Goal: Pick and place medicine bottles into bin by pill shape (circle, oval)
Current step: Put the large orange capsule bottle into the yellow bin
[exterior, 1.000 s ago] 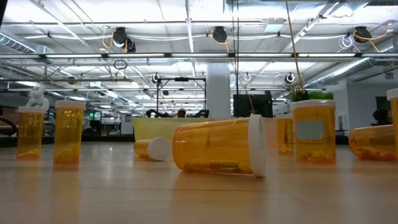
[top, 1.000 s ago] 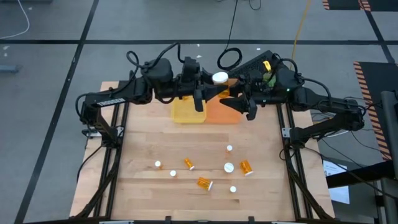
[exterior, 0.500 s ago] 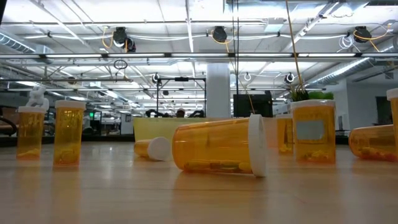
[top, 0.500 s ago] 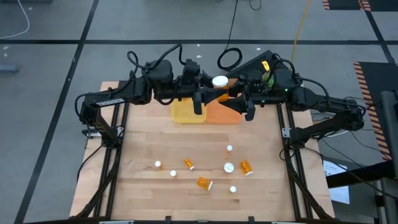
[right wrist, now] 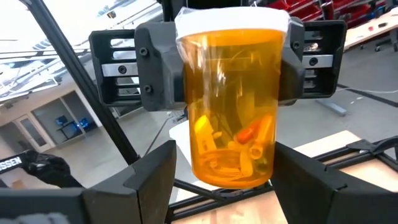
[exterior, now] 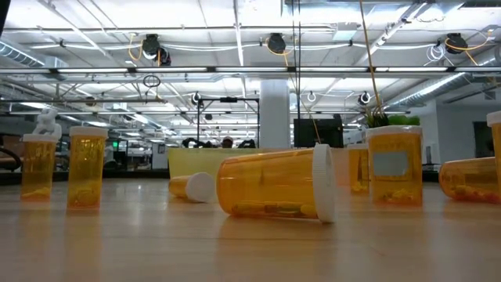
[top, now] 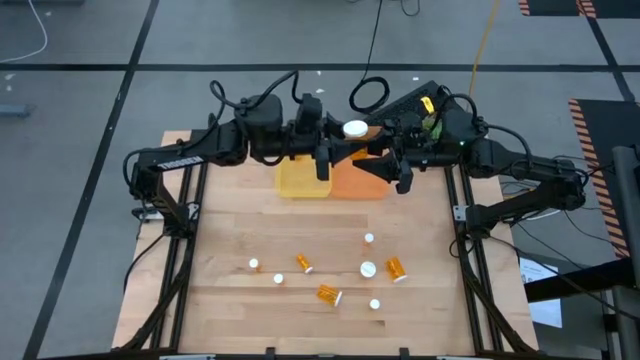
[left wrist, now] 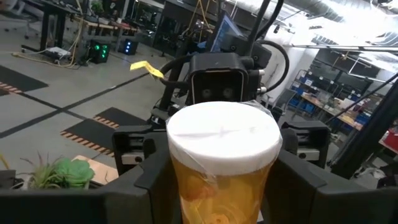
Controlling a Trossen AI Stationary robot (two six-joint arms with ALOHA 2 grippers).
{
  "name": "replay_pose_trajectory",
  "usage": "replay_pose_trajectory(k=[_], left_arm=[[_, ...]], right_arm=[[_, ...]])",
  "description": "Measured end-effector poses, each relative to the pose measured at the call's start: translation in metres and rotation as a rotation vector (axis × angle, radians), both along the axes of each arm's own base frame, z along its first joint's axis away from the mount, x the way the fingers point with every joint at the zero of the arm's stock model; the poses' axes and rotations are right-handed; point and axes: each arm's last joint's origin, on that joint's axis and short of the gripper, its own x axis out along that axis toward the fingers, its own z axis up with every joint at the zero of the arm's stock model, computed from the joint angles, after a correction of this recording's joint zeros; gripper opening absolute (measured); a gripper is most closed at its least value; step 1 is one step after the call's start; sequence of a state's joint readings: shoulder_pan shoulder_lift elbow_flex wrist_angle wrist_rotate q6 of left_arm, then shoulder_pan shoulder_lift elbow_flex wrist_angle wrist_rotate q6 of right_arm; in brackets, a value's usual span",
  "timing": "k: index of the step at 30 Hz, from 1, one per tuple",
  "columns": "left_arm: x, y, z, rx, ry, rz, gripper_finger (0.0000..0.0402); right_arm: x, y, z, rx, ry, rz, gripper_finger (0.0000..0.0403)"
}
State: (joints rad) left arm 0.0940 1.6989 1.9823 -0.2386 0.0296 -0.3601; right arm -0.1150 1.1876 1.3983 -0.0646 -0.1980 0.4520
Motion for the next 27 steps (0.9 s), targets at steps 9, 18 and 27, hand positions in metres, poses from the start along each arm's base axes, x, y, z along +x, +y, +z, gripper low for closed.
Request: replay_pose_trajectory(k=[9,18,27], left_arm=[[0.0005,-0.0052,-0.0003,-0.004,0.002,-0.017,0.02],[0.0005,-0.0063,0.0001,-0.005,-0.001,-0.02,0.02],[0.0004,-0.0063,0.0,0.037,0.003,-0.019,0.02]], right_arm=[[-0.0003,-0.0018,-0.0002,0.004,0.003,0.002,0.0232],[-0.0003,-0.0018,-0.0005,-0.02,0.004,0.0,0.0168],[-0.0003,-0.0019,-0.0007,-0.017,0.006,-0.001,0.0194]])
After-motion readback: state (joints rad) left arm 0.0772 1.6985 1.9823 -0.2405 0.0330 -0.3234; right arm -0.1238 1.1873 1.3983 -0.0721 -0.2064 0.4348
